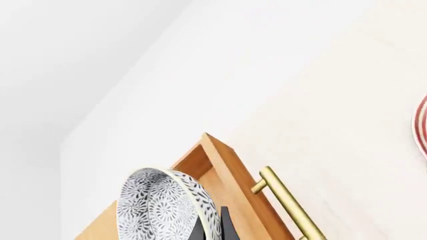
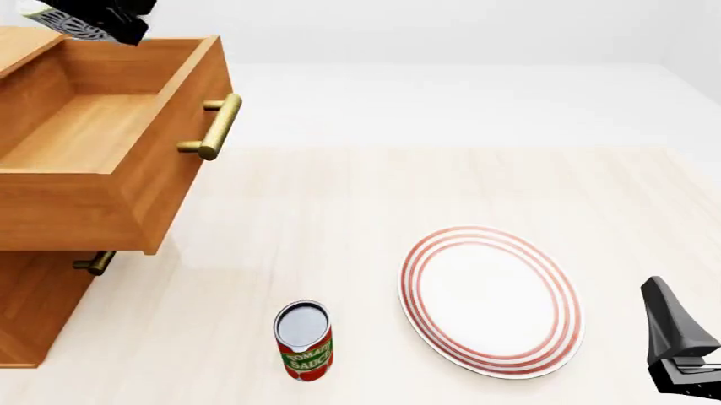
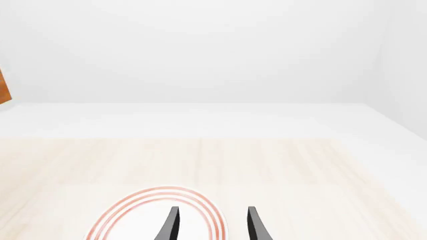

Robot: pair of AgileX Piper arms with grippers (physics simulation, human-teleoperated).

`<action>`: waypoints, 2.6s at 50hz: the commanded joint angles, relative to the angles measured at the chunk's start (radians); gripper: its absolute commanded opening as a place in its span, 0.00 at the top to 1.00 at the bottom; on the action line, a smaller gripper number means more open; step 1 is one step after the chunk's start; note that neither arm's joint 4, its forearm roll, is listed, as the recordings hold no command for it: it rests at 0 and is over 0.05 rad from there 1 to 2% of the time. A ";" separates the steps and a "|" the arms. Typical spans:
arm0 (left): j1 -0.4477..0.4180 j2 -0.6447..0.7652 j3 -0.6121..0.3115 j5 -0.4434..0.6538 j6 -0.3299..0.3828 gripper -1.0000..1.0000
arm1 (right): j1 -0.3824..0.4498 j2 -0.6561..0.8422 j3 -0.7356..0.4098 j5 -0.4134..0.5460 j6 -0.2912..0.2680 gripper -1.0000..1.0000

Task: Put the bowl in the top drawer of the cabinet.

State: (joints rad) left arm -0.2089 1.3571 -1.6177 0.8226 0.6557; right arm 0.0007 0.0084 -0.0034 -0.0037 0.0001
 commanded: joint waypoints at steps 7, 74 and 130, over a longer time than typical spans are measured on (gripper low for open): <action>0.115 -0.045 0.148 -0.082 0.063 1.00 | 0.000 0.000 0.000 0.000 0.000 0.00; 0.242 -0.036 0.486 -0.329 0.132 1.00 | 0.000 0.000 0.000 0.000 0.000 0.00; 0.125 0.107 -0.371 0.101 -0.174 0.00 | 0.000 0.000 0.000 0.000 0.000 0.00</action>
State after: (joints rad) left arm -0.0729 1.4479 -1.8659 0.8625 0.4873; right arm 0.0007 0.0084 -0.0034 -0.0037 0.0001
